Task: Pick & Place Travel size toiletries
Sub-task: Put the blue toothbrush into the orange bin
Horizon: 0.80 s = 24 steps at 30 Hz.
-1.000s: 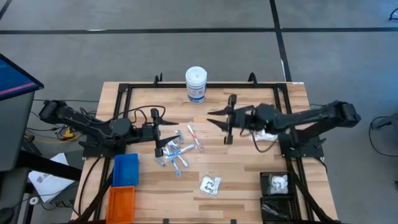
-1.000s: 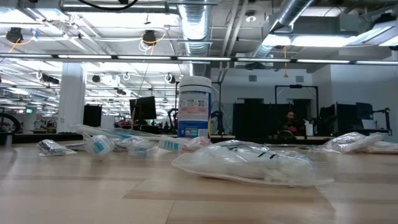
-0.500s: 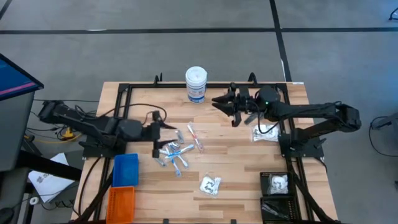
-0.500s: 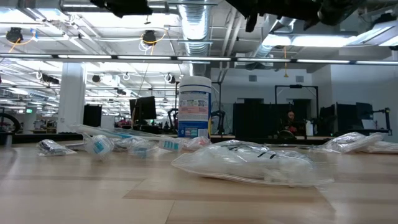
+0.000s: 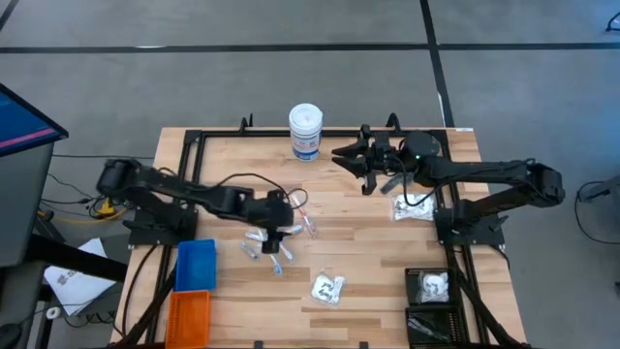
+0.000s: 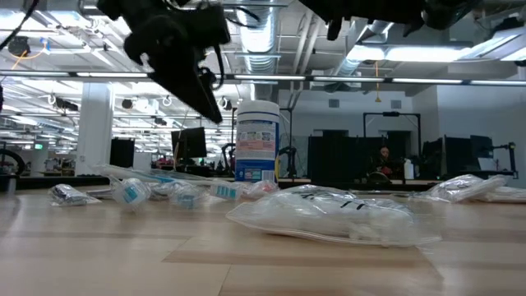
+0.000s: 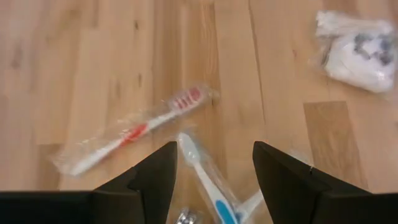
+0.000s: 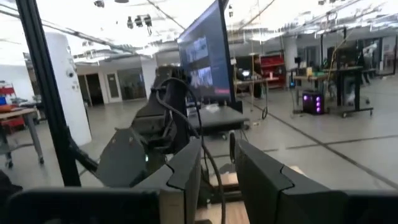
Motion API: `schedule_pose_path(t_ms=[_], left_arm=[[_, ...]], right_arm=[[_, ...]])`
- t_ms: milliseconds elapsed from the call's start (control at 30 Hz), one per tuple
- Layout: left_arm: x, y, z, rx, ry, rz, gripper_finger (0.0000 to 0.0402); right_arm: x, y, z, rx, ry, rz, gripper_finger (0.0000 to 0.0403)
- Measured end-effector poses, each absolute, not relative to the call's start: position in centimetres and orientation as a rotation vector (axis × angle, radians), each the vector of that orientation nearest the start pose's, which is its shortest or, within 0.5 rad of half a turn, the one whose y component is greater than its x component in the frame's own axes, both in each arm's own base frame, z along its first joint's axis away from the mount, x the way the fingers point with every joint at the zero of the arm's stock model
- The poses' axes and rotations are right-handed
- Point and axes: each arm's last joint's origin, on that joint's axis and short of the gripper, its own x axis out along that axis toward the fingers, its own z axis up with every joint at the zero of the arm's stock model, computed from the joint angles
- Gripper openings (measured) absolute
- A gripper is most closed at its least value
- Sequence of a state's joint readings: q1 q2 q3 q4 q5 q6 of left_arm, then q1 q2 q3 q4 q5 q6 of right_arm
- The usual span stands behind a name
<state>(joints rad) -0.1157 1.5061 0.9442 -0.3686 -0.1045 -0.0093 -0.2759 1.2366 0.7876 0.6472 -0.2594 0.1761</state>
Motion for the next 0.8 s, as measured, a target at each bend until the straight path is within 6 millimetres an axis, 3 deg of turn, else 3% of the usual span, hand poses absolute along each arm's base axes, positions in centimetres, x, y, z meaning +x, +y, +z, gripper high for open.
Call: schedule_pose_path(t_ms=[233, 600, 800], left_arm=[[30.7, -2.5, 19.0, -0.035, 1.047, 0.022, 0.0204], [29.5, -2.7, 17.4, -0.135, 1.151, 0.063, 0.0173], [29.4, -1.7, 16.8, -0.176, 1.148, 0.107, 0.0156]], right_arm=[[26.4, -7.6, 31.7, 0.126, -0.164, -0.035, 0.0093], [26.0, -8.9, 31.7, 0.123, -0.165, -0.086, 0.0093], [26.0, -8.9, 31.7, 0.124, -0.165, -0.085, 0.0093]])
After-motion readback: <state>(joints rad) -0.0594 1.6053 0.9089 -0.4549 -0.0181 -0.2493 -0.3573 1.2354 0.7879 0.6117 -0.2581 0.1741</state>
